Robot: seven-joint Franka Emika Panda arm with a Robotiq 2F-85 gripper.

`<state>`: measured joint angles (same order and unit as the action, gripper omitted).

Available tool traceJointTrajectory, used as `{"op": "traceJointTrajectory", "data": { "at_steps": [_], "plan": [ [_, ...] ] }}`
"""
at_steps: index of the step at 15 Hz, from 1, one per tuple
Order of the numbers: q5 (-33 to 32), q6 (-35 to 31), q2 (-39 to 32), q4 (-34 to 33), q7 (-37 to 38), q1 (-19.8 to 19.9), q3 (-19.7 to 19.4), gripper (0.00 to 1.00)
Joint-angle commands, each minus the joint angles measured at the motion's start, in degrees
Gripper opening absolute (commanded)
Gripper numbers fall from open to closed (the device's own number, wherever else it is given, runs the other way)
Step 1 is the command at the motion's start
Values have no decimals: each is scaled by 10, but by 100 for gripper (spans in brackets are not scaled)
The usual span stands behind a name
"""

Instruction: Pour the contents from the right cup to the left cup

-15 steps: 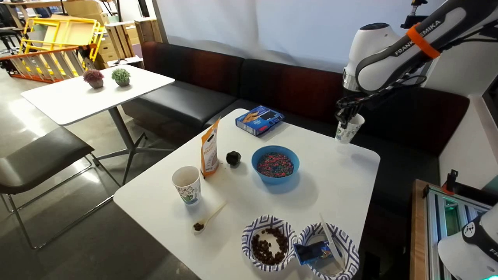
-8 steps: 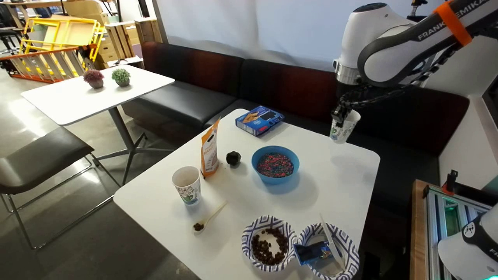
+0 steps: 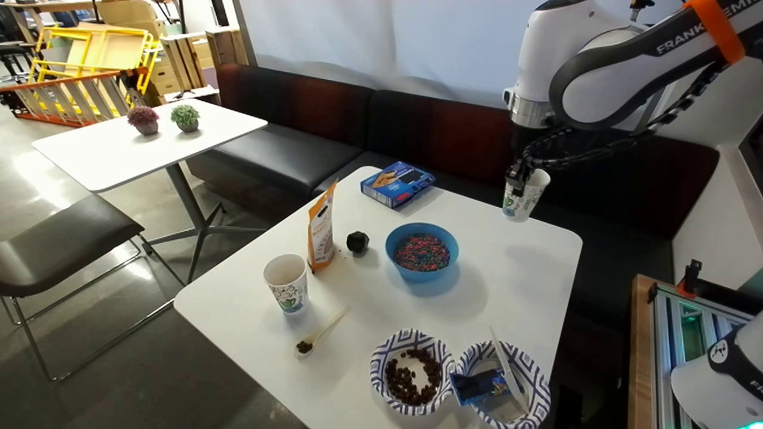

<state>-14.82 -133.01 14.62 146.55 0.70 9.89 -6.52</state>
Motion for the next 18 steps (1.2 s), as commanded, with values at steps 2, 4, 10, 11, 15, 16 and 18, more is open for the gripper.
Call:
{"op": "traceJointTrajectory", "data": {
  "at_steps": [2,4,10,11,15,16,18],
  "plan": [
    [5,-3,-2,-3,-7,-4,-1,1],
    [13,-7,-1,-8,-19,-20,9,1],
    [17,-7,-26,-45,-67,-99,72,1],
    [13,-8,-36,-55,-73,-112,85,1],
    [19,2,-81,-102,-118,-154,117,1],
    [19,-2,-99,-119,-133,-161,123,1],
    [30,-1,-131,-150,-168,-172,129,1]
  ]
}}
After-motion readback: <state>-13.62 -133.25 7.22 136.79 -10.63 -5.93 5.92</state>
